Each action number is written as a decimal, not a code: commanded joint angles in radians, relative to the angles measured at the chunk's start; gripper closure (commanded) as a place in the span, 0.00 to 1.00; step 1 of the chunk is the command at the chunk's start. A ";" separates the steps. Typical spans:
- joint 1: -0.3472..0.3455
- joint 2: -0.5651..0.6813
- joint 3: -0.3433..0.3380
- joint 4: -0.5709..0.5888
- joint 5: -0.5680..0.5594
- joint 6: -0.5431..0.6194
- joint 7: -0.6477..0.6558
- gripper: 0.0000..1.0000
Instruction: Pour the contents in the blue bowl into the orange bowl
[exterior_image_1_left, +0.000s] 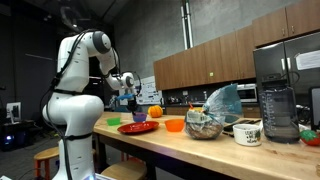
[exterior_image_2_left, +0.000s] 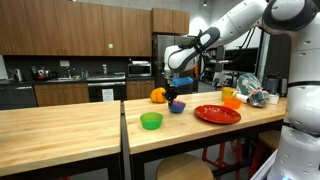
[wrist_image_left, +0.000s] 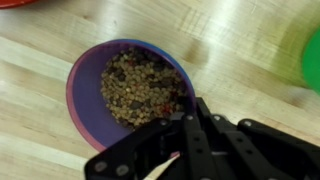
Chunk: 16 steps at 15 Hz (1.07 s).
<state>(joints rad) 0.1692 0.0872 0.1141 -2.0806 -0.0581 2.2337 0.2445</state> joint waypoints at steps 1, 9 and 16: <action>-0.020 -0.037 -0.017 -0.003 -0.050 -0.044 0.050 0.99; -0.097 -0.094 -0.073 -0.016 -0.037 -0.075 0.052 0.99; -0.173 -0.212 -0.126 -0.072 -0.003 -0.100 0.032 0.99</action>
<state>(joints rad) 0.0221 -0.0418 0.0037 -2.0999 -0.0739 2.1540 0.2791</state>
